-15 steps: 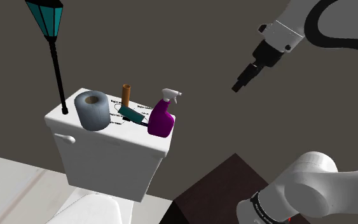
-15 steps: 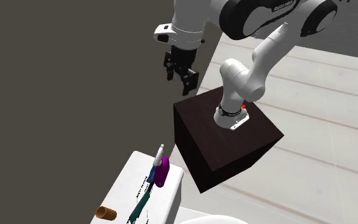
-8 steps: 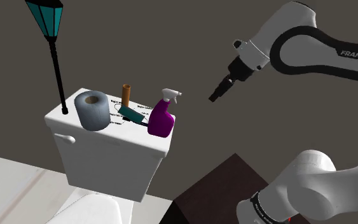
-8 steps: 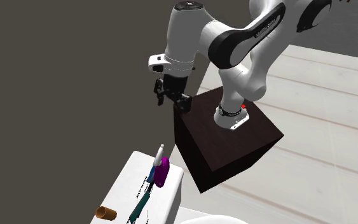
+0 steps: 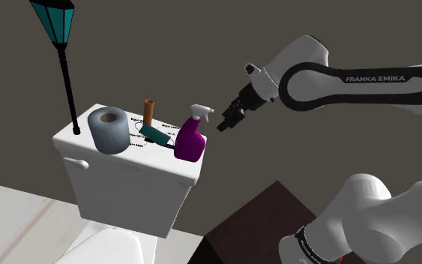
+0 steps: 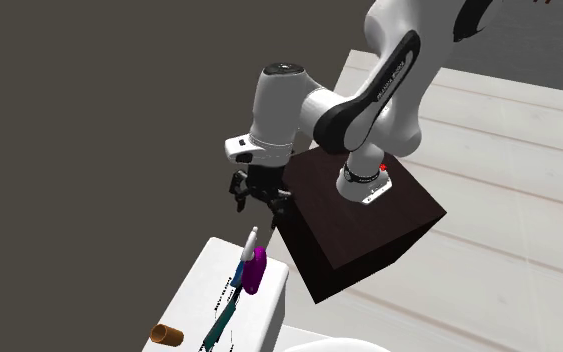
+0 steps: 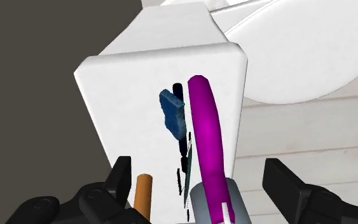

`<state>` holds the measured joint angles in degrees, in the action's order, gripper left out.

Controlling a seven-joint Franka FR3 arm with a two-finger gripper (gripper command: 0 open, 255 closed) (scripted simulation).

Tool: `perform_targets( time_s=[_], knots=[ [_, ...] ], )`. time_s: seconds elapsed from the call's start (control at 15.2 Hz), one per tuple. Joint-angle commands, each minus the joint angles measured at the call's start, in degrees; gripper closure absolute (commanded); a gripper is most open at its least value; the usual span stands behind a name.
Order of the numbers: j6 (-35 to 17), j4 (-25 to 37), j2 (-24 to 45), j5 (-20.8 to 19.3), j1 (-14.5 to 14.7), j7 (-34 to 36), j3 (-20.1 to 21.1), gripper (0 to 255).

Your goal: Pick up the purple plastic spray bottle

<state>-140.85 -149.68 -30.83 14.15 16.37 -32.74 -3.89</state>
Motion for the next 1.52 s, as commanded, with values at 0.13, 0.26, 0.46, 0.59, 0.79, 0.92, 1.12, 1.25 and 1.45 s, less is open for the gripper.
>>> perform_targets(
  time_s=[0.13,0.26,0.46,0.59,0.79,0.92,1.12,1.25,1.45],
  knots=[
    [-10.18,-0.10,6.98,6.91,7.41,-10.03,-3.25,0],
    [-14.44,0.80,10.88,11.96,12.13,-16.49,-5.71,0],
    [-16.53,0.36,12.44,14.25,13.71,-18.91,-6.69,0],
    [-18.11,-0.16,13.55,15.97,14.76,-20.58,-7.42,0],
    [-20.83,-0.87,15.71,19.74,17.01,-24.11,-8.99,0],
    [-20.83,-0.87,15.71,19.74,17.00,-24.11,-8.98,0],
    [-20.78,-0.94,15.60,19.69,16.94,-24.14,-9.01,255],
    [-20.78,-0.96,15.58,19.68,16.94,-24.15,-9.01,255],
    [-20.78,-0.98,15.55,19.67,16.93,-24.14,-9.00,255]
  ],
)
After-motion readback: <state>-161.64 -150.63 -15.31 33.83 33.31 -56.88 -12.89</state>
